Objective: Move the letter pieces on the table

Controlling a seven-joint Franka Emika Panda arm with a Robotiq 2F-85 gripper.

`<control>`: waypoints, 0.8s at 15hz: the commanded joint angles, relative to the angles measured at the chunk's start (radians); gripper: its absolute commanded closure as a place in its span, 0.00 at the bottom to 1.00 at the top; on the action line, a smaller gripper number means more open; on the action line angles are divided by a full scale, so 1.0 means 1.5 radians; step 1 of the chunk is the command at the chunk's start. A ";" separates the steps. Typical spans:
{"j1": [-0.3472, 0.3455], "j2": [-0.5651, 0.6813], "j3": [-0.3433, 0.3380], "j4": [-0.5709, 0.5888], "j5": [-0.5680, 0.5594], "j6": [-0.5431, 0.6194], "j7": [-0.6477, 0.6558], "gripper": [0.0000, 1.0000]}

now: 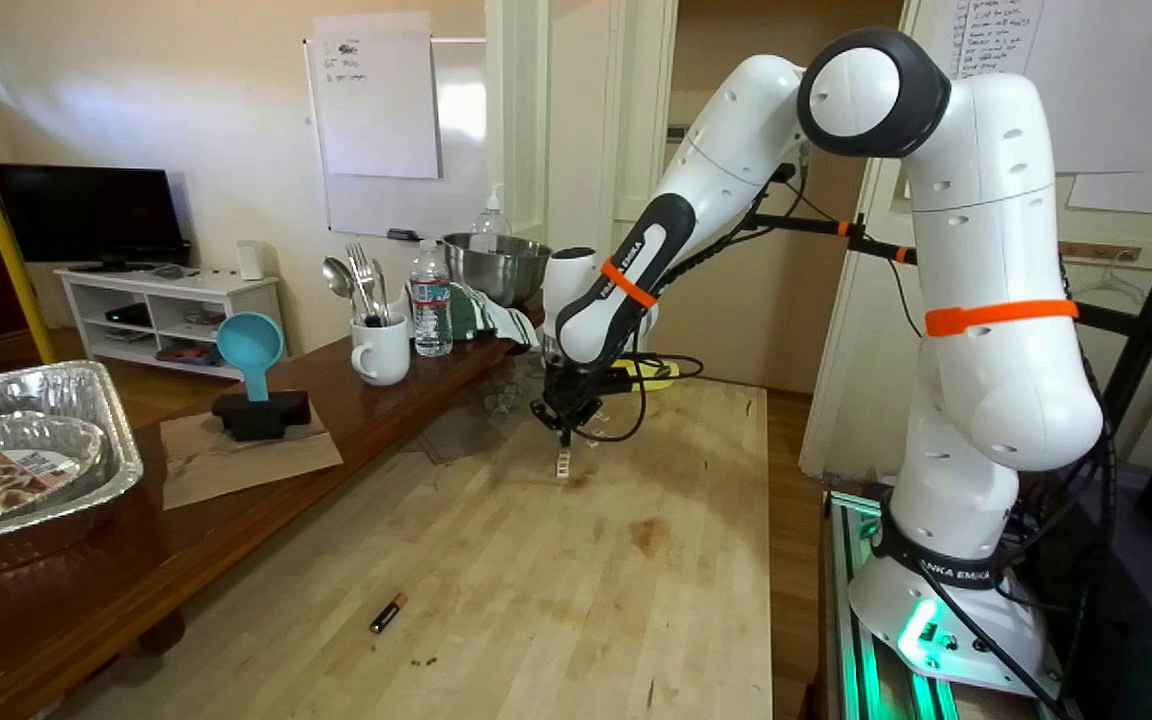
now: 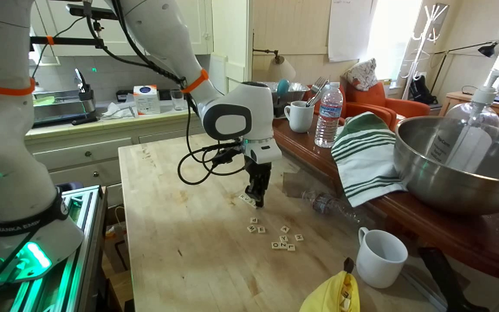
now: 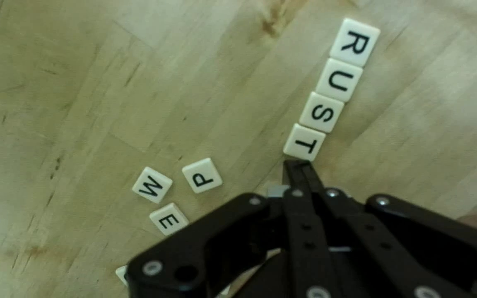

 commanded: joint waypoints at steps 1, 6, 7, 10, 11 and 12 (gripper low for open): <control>0.005 -0.028 -0.002 -0.015 -0.009 -0.007 0.010 1.00; -0.014 -0.056 0.030 -0.025 -0.004 -0.008 -0.105 1.00; -0.015 -0.062 0.033 -0.029 -0.007 -0.005 -0.132 1.00; -0.024 -0.080 0.053 -0.037 -0.004 -0.011 -0.243 1.00; -0.028 -0.085 0.060 -0.041 -0.002 -0.010 -0.280 1.00; -0.032 -0.092 0.067 -0.046 -0.001 -0.014 -0.316 1.00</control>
